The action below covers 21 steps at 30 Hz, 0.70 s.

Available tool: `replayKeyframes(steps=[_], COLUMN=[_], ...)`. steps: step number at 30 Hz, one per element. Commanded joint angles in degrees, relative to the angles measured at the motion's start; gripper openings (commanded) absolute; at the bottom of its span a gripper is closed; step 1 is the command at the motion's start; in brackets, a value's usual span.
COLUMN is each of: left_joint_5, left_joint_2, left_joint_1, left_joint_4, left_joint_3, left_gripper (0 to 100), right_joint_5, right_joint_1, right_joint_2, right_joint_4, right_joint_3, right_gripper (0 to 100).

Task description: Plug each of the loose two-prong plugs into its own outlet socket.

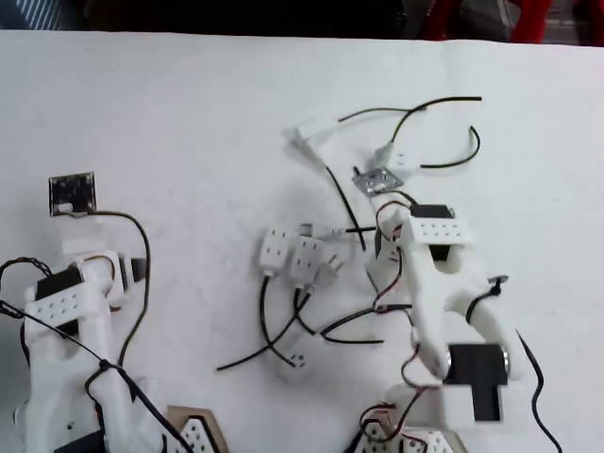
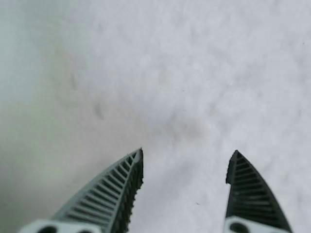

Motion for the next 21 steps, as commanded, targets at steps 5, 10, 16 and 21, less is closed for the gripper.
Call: replayKeyframes(steps=[5,10,16,21], left_joint_5=[0.1,0.1,0.1,0.1], left_joint_2=[-1.5,-1.5,-1.5,-1.5], left_joint_1=[-0.3,-0.3,-0.3,-0.3], left_joint_4=[-1.0,-1.0,-1.0,-1.0], left_joint_3=[-0.1,-0.1,-0.1,-0.1], left_gripper=[27,27,27,27], right_joint_5=[0.6,3.7,4.0,8.1], right_joint_1=[5.1,4.9,5.7,6.2], right_joint_2=[1.6,1.5,1.6,2.3], right_joint_4=[-0.9,6.5,12.6,12.3], right_joint_3=[-7.4,-11.6,-19.5,-19.2], right_gripper=[11.6,11.6,11.8,11.9])
